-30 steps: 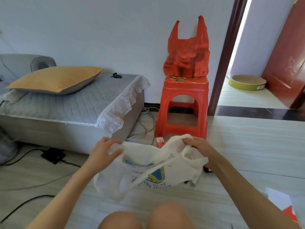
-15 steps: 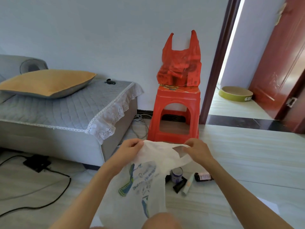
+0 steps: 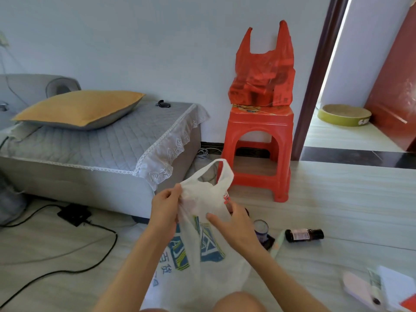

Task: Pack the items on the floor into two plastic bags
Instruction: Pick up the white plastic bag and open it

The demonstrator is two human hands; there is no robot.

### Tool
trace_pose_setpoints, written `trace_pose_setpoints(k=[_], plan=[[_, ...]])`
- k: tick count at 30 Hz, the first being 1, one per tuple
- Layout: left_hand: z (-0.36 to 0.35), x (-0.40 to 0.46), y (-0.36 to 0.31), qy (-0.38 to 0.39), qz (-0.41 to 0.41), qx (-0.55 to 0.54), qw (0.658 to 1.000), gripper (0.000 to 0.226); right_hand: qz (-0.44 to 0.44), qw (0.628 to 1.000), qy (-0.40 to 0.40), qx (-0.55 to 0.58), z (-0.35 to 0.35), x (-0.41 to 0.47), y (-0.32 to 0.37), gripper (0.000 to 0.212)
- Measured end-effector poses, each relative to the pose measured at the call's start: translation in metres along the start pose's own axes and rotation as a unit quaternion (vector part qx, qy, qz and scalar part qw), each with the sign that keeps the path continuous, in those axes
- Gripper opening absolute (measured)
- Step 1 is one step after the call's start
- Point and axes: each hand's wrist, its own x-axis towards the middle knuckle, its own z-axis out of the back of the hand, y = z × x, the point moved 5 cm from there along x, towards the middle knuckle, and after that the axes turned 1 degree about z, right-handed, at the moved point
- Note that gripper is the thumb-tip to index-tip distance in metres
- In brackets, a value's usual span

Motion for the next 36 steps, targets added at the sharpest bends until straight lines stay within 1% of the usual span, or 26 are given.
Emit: trace_pose_setpoints(k=[1, 3, 4, 7, 9, 10, 12, 14, 16, 18, 19, 20, 21, 22, 23, 24, 25, 26, 27, 28, 29, 30, 31, 33, 34, 36], plan=[[0.001, 0.0, -0.001, 0.02, -0.002, 0.0, 1.0, 0.027, -0.008, 1.0, -0.018, 0.018, 0.0, 0.008, -0.004, 0.051], [0.008, -0.001, -0.002, 0.044, -0.005, -0.011, 0.999, 0.027, -0.032, 0.994, -0.027, 0.103, 0.006, 0.019, -0.011, 0.034], [0.014, 0.0, -0.003, 0.033, -0.007, -0.015, 0.999, 0.026, -0.039, 0.987, -0.02, 0.155, 0.011, 0.021, -0.013, 0.035], [0.041, 0.005, 0.001, -0.069, 0.003, -0.008, 0.998, 0.024, -0.062, 0.954, -0.024, 0.292, 0.033, 0.025, -0.015, 0.031], [0.057, 0.008, 0.007, -0.122, 0.036, 0.001, 0.992, 0.025, -0.112, 0.922, -0.021, 0.371, 0.052, 0.03, -0.02, 0.024], [0.061, 0.009, 0.011, -0.125, 0.059, 0.006, 0.99, 0.023, -0.145, 0.91, -0.013, 0.389, 0.059, 0.031, -0.022, 0.021], [0.065, 0.01, 0.018, -0.102, 0.087, 0.047, 0.99, 0.021, -0.208, 0.9, 0.005, 0.383, 0.068, 0.032, -0.029, 0.026], [0.066, 0.009, 0.015, -0.103, 0.042, 0.175, 0.978, 0.023, -0.232, 0.903, 0.01, 0.362, 0.071, 0.03, -0.03, 0.031], [0.06, 0.003, 0.002, -0.118, -0.074, 0.314, 0.939, 0.04, -0.221, 0.917, 0.014, 0.331, 0.072, 0.028, -0.023, 0.028], [0.042, -0.012, -0.016, -0.085, -0.224, 0.37, 0.898, 0.063, -0.191, 0.933, 0.047, 0.302, 0.07, 0.028, -0.012, 0.023], [0.026, -0.02, -0.022, -0.039, -0.298, 0.415, 0.859, 0.072, -0.172, 0.94, 0.071, 0.284, 0.066, 0.028, -0.005, 0.023], [0.007, -0.028, -0.02, 0.014, -0.346, 0.482, 0.805, 0.08, -0.152, 0.947, 0.097, 0.266, 0.063, 0.028, 0.003, 0.023], [-0.01, -0.033, -0.015, 0.058, -0.374, 0.545, 0.748, 0.087, -0.132, 0.952, 0.119, 0.25, 0.059, 0.028, 0.012, 0.024], [-0.023, -0.037, -0.009, 0.085, -0.39, 0.591, 0.701, 0.087, -0.111, 0.956, 0.137, 0.236, 0.056, 0.027, 0.022, 0.024], [-0.031, -0.041, -0.007, 0.092, -0.406, 0.61, 0.674, 0.08, -0.091, 0.959, 0.15, 0.223, 0.055, 0.026, 0.032, 0.025], [-0.033, -0.041, -0.008, 0.09, -0.424, 0.607, 0.667, 0.065, -0.075, 0.962, 0.156, 0.211, 0.055, 0.024, 0.041, 0.026], [-0.033, -0.043, -0.012, 0.083, -0.448, 0.587, 0.669, 0.045, -0.059, 0.966, 0.154, 0.2, 0.057, 0.022, 0.049, 0.027], [-0.031, -0.046, -0.016, 0.068, -0.47, 0.557, 0.682, 0.029, -0.038, 0.971, 0.146, 0.185, 0.061, 0.02, 0.054, 0.03], [-0.029, -0.047, -0.02, 0.069, -0.465, 0.524, 0.71, 0.023, -0.012, 0.978, 0.134, 0.16, 0.066, 0.019, 0.057, 0.033], [-0.024, -0.047, -0.023, 0.07, -0.436, 0.481, 0.757, 0.018, 0.019, 0.985, 0.12, 0.121, 0.071, 0.019, 0.058, 0.036], [-0.02, -0.046, -0.023, 0.078, -0.386, 0.445, 0.804, 0.014, 0.044, 0.99, 0.11, 0.073, 0.076, 0.017, 0.057, 0.042], [-0.014, -0.043, -0.021, 0.066, -0.335, 0.427, 0.837, 0.017, 0.056, 0.992, 0.108, 0.013, 0.08, 0.014, 0.056, 0.051], [-0.009, -0.041, -0.02, 0.042, -0.306, 0.418, 0.854, 0.023, 0.063, 0.99, 0.112, -0.062, 0.082, 0.012, 0.054, 0.065], [0.001, -0.035, -0.018, 0.001, -0.277, 0.402, 0.873, 0.019, 0.078, 0.962, 0.1, -0.242, 0.082, 0.006, 0.047, 0.093], [0.006, -0.034, -0.019, -0.018, -0.272, 0.395, 0.877, 0.018, 0.09, 0.941, 0.079, -0.318, 0.081, 0.001, 0.043, 0.1], [0.011, -0.032, -0.019, -0.033, -0.269, 0.381, 0.884, 0.019, 0.137, 0.906, -0.007, -0.399, 0.077, -0.008, 0.038, 0.098]])
